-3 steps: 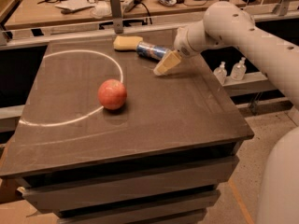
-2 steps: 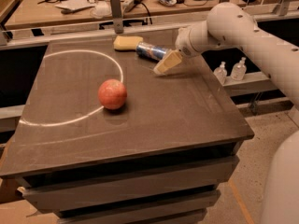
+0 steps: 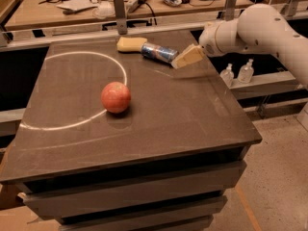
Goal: Move redbull can near sponge
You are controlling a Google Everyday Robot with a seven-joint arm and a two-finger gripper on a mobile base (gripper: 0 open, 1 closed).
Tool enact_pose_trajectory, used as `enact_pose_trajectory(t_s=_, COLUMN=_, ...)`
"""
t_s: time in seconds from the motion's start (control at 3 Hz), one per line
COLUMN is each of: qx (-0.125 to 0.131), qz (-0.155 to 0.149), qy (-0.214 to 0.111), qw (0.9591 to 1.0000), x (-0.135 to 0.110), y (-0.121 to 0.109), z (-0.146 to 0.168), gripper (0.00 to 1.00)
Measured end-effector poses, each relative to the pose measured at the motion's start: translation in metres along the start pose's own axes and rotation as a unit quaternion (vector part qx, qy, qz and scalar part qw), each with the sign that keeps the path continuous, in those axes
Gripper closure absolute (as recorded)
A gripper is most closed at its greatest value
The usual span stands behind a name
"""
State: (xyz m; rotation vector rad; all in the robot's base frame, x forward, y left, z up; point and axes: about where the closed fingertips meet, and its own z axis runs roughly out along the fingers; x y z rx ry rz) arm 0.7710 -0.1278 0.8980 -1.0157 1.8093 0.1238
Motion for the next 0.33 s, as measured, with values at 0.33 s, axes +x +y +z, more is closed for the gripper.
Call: enact_pose_trajectory(t_s=0.33, qx=0.000, qz=0.000, qy=0.000, qw=1.0000, x=0.0000, y=0.0001, z=0.0001, gripper=0.00)
